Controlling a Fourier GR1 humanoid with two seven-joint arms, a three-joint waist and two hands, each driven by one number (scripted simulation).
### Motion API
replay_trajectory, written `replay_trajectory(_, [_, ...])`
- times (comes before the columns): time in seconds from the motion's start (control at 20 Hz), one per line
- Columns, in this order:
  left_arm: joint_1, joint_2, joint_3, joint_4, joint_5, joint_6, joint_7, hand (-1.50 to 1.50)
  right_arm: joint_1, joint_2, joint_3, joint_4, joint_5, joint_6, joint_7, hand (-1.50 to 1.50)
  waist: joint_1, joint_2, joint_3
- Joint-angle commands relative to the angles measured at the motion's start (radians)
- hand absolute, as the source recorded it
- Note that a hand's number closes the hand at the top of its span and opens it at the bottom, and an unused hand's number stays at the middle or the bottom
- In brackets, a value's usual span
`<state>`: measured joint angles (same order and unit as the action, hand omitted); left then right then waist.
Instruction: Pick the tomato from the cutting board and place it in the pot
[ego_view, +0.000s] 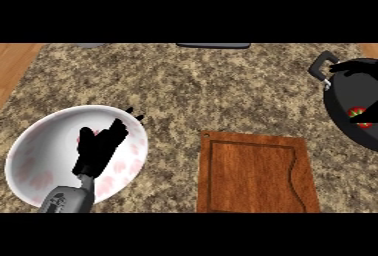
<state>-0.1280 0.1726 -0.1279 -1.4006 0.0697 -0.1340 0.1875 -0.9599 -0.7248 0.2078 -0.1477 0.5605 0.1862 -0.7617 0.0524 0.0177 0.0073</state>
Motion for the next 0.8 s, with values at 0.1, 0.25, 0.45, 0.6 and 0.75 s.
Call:
replay_trajectory(0.1, [0.025,-0.015,-0.020,0.011,-0.034,0.020,-0.030,0.00,-0.099,-0.025,-0.244,0.064,-0.246,0.181,-0.015,-1.50,-0.007,0.000,-0.003])
replay_trajectory(0.25, [0.006,0.010,0.016,0.023,-0.003,-0.006,-0.018,0.00,-0.106,-0.053,-0.334,0.110,-0.331,0.169,0.044,-1.50,-0.009,0.004,-0.004])
replay_trajectory(0.45, [0.036,-0.004,-0.005,0.013,-0.021,0.000,-0.044,0.00,-0.107,-0.178,-0.418,0.140,-0.414,0.234,0.070,-1.50,-0.004,0.009,-0.002])
replay_trajectory(0.6, [0.024,-0.049,-0.036,-0.002,-0.043,0.031,-0.043,0.00,-0.089,-0.200,-0.456,0.145,-0.453,0.250,0.088,-1.50,0.007,0.015,-0.001])
replay_trajectory(0.75, [-0.006,-0.034,-0.016,0.001,-0.034,0.025,-0.011,0.00,-0.081,-0.260,-0.490,0.143,-0.489,0.330,0.100,-1.50,0.004,0.018,0.001])
